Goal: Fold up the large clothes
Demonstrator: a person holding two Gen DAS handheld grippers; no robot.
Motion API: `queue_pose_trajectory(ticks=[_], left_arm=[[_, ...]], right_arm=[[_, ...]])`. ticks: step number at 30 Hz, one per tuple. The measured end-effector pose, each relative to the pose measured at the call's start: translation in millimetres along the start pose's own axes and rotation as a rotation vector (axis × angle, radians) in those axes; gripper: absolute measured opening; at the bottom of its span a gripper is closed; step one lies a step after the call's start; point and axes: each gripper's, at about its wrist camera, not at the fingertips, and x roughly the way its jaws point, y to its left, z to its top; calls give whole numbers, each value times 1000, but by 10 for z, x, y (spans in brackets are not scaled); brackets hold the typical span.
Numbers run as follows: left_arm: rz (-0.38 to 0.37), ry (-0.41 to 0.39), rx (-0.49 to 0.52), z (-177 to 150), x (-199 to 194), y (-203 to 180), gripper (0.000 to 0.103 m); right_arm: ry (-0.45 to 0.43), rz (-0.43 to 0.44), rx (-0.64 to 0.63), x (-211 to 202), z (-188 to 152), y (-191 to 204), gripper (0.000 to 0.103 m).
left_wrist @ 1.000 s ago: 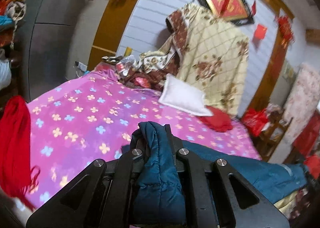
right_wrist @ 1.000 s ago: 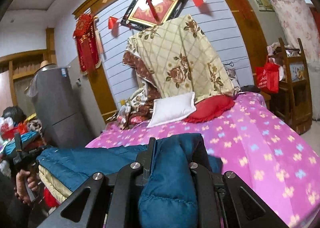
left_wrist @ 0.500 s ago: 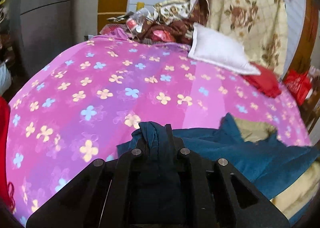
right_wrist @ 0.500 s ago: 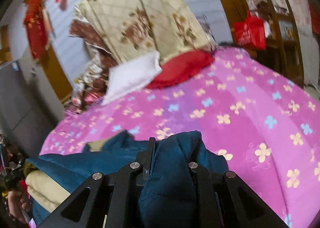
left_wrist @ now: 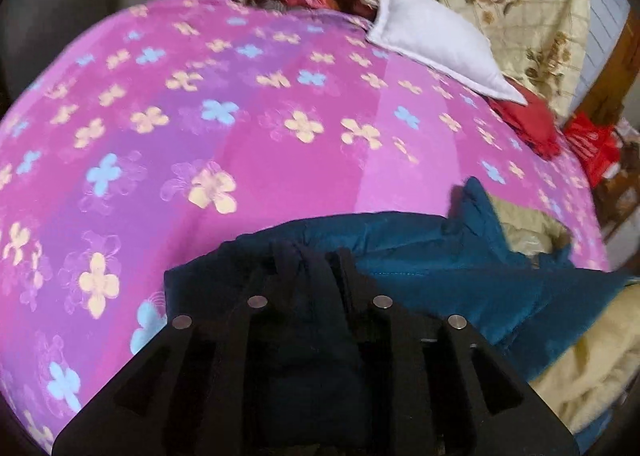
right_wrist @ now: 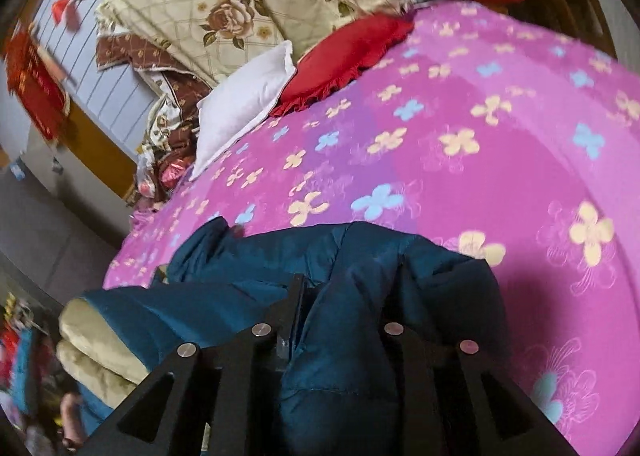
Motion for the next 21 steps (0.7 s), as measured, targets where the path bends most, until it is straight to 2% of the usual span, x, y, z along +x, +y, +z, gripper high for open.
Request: queue_pose_trajectory(ticks=[2,3,4,6,8,10,13,18,21], left_arm=[[-66,27,-6,66,-146,82,26],[-103,22,-14,83,-267,139,39],[-118,7,-16,83,-369,174,61],[-101,-70,-4,51,-649,243,80],[-88,-132,11,-27,-915,312,80],[-56,-180,28,-144,-1117,347,80],[-20,-230,69,-404,-1296,297,80],[-8,-211,181,-767,-1219,-87,80],[63,-185,260,-781,-1041,-350,80]], right_arm=[[19,67,80,-137,36,-63,27],[17,113,118,-232,50,-82,32],[13,156,148,-336,43,-103,36],[-4,177,162,-565,18,-79,42],[-48,166,112,-846,-41,20,53],[-88,122,35,-1054,-104,154,74],[-131,20,-141,-1276,-257,416,74],[-36,-109,-336,-1095,-472,797,74],[1,-148,-410,-915,-546,975,74]])
